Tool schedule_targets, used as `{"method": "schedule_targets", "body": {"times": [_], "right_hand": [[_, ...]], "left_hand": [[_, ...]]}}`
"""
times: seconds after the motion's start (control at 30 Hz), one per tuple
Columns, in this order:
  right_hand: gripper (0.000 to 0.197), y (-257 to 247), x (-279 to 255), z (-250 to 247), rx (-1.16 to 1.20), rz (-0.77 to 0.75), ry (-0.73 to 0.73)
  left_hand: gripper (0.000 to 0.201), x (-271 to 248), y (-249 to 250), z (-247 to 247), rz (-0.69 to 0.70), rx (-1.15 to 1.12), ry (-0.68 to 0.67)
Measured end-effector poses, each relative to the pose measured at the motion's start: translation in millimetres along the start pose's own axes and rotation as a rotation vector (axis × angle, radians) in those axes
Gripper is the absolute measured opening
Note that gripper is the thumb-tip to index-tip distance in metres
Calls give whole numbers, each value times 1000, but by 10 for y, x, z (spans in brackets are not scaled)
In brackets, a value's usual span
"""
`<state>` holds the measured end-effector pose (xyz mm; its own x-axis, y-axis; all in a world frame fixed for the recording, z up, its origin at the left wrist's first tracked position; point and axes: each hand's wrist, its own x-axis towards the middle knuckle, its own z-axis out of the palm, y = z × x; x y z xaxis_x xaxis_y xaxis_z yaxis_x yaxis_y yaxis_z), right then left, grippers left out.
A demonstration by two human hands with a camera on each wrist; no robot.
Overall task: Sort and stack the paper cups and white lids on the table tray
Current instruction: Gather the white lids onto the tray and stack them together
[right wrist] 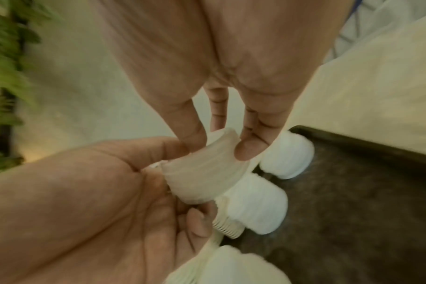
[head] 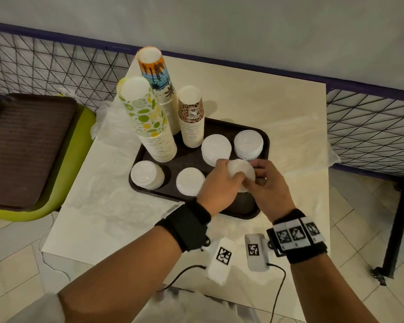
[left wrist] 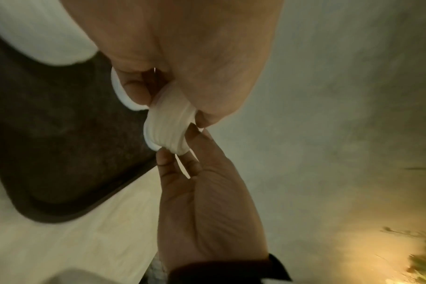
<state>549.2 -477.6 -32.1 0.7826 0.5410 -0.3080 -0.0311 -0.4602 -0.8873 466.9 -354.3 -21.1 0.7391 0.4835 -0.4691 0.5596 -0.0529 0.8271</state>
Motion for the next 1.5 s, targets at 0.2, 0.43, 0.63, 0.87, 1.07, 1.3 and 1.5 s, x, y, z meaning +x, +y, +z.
{"method": "schedule_targets", "body": {"times": [0.2,0.43,0.63,0.87,1.07,1.3,1.5], "right_hand": [[30,-385,-171,829,0,-67,-144],[32,-640,-83,1967,-117,-22,-177],[35,-730,54,2439,-257,66,-121],[34,-750,44,2635,-433,112,-42],[37,-743,80,2654,-484,151,-77],[36,-732,101,2568,-498,157,-53],[39,-729,156,2604,-435,224,-64]], "left_hand": [[41,-381,-525,-1007,-41,-189,104],[38,-517,-1027,-1876,-64,-168,385],[32,-257,-1206,-2097,-18,122,380],[34,17,-1365,-2070,-78,201,332],[39,22,-1321,-1987,-107,158,207],[41,9,-1289,-1914,-97,116,190],[44,89,-1316,-1914,-150,-11,157]]}}
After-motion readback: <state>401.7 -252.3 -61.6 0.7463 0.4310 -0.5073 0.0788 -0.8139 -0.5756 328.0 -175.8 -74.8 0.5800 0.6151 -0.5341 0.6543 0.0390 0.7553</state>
